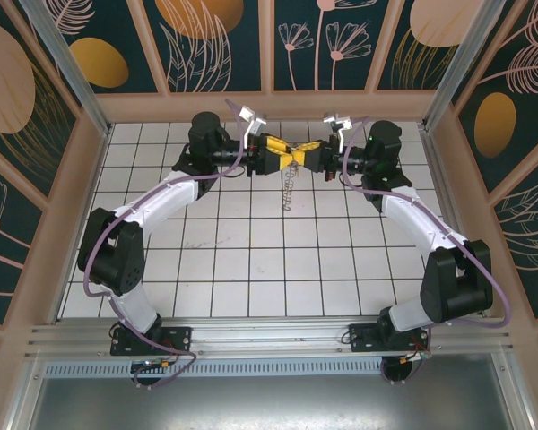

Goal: Put the keys on the keyring

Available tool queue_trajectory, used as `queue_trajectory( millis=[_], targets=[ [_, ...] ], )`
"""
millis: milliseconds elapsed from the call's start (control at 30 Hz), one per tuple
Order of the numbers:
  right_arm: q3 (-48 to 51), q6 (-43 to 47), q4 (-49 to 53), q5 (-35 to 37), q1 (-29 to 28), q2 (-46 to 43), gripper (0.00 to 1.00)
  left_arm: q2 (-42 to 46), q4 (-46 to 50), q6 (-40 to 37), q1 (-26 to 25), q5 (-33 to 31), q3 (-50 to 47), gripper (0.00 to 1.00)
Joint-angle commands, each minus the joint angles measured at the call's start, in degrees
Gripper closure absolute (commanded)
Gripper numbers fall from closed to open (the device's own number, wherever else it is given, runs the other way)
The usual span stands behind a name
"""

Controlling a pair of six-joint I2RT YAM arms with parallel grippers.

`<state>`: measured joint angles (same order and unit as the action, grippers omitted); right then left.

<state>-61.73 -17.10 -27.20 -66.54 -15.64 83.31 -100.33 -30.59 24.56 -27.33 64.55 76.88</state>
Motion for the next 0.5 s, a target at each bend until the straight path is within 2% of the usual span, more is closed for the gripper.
queue_trajectory(
  millis=[0,467],
  targets=[
    [0.3,-0.41,-3.63,-1.64,-0.4,-0.68,1.0,0.62,-5.81,2.75,-0.18,1.29,-0.68,0.59],
    [0.11,-1.1,-4.25,-1.31,-0.39,-0.46,1.0,-0.58,-10.63,6.82,-0.53,1.93,-0.37,0.93]
  ],
)
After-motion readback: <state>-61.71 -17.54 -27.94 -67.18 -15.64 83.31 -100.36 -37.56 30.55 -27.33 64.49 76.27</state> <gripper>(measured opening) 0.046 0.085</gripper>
